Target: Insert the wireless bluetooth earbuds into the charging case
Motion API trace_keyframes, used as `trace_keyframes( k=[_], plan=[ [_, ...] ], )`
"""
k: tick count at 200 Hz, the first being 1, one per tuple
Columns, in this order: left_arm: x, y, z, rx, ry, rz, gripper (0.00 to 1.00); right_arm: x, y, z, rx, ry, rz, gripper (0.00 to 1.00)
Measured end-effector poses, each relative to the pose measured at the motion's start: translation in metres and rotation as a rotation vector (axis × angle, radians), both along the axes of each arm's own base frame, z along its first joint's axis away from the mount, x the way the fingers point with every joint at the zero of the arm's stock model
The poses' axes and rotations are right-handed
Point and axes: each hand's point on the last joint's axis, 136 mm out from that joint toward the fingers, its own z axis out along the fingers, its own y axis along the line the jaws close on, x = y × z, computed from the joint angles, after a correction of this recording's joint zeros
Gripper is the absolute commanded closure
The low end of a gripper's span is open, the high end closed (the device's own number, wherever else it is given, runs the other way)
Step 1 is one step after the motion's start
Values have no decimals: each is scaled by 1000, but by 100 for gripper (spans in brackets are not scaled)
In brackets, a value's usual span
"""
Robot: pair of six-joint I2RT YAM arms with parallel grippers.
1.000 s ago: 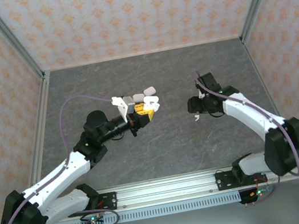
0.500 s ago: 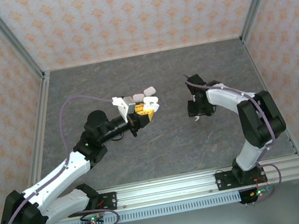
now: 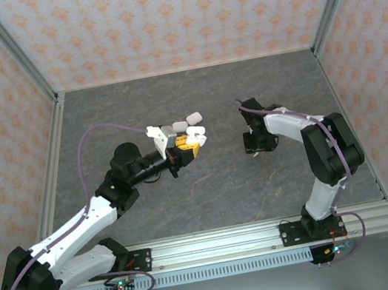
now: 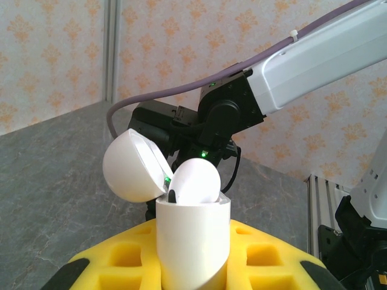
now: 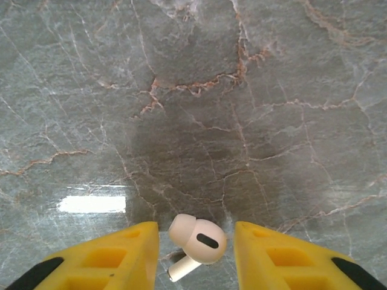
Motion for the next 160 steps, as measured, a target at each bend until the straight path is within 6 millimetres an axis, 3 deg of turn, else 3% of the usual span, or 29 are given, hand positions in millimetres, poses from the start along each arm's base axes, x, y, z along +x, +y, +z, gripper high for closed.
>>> trace_keyframes(
  k=[160],
  plan=[
    [0,0,-2,5,6,3,100,3,3,-3,4,8,31,77]
  ],
)
